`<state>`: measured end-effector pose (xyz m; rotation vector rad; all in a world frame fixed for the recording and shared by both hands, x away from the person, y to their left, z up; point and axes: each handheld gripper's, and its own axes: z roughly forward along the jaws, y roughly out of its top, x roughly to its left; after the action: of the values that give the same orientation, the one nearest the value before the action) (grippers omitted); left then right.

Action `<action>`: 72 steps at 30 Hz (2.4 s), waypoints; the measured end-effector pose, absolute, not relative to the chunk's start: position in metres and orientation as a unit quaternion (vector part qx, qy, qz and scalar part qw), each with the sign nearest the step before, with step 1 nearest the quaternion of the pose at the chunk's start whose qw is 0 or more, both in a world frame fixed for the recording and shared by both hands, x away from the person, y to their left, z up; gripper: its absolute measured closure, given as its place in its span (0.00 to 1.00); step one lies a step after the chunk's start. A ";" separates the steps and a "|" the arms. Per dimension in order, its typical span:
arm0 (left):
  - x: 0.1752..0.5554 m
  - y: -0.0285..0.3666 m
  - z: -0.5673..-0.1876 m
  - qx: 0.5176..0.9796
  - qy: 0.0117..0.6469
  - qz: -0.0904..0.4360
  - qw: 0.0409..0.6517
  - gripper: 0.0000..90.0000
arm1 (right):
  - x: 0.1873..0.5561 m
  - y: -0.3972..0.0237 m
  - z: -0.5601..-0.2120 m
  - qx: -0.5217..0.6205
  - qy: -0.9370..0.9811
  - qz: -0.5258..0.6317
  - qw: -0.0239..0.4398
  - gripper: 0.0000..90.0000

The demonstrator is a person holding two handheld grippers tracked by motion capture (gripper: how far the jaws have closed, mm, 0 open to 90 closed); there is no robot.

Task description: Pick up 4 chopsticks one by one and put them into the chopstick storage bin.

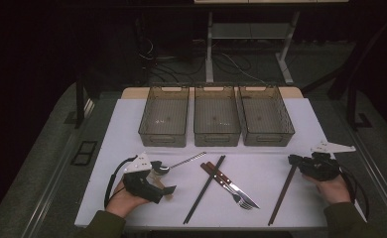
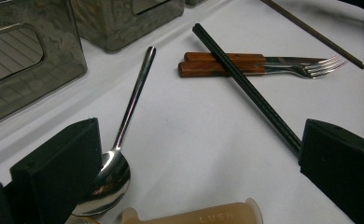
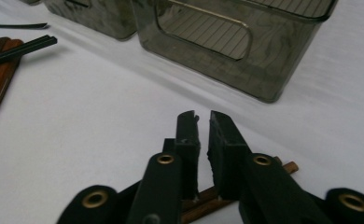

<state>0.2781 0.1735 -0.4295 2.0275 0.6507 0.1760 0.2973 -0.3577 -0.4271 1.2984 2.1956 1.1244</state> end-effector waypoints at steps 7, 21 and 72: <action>0.278 0.173 -0.430 0.830 0.268 0.073 0.483 0.00 | 0.307 -0.367 -0.428 0.483 0.764 0.387 0.184 1.00; 0.277 0.173 -0.429 0.831 0.265 0.072 0.483 0.00 | 0.325 -0.385 -0.441 0.525 0.756 0.341 0.188 1.00; 0.277 0.173 -0.429 0.831 0.266 0.071 0.484 0.00 | 0.327 -0.372 -0.449 0.506 0.785 0.315 0.168 1.00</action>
<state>0.2774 0.1734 -0.4292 2.0232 0.6481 0.1733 0.3271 -0.3717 -0.4487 1.4406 2.2328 0.8971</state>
